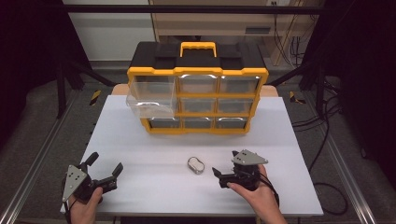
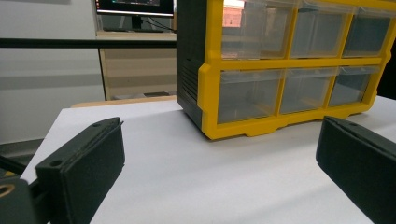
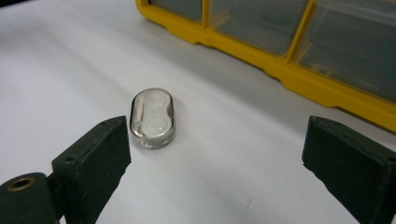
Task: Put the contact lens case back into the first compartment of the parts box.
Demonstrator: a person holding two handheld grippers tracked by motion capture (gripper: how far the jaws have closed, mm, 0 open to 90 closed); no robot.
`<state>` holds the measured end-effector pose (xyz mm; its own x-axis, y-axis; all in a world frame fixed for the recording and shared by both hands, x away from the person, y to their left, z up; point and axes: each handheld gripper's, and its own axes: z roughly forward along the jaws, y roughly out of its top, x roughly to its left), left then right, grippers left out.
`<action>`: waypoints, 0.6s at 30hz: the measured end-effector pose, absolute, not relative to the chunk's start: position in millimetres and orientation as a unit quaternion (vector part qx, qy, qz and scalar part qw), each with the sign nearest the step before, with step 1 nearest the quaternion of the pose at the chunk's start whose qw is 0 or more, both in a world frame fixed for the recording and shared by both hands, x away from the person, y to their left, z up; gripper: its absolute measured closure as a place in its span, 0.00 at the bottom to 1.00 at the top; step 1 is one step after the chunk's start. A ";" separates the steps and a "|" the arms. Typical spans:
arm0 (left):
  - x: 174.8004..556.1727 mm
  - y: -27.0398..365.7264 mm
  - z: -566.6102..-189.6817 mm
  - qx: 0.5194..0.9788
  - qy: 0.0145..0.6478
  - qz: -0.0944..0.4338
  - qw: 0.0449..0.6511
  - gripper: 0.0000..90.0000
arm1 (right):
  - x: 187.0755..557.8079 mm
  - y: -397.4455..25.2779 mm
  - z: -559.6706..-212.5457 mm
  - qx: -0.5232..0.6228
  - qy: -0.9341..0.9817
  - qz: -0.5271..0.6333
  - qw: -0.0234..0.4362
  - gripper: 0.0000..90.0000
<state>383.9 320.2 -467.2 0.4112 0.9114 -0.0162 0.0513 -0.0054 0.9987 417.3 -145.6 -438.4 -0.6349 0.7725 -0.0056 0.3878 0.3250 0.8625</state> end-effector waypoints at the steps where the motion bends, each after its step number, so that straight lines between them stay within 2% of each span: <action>1: 384.0 319.9 -467.3 0.605 0.398 0.369 0.582 0.01 | 417.9 -143.6 -438.5 0.368 0.789 0.443 0.212 0.09; 18: 386.4 314.5 -467.5 0.616 0.389 0.367 0.579 0.01 | 426.9 -104.1 -441.3 0.340 0.836 0.400 0.161 0.08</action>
<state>386.4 314.5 -467.5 0.4288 0.9034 0.0023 0.0542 -0.0283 0.9981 426.9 -104.1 -441.3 -0.7169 0.6972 0.0022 0.4390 0.4489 0.7783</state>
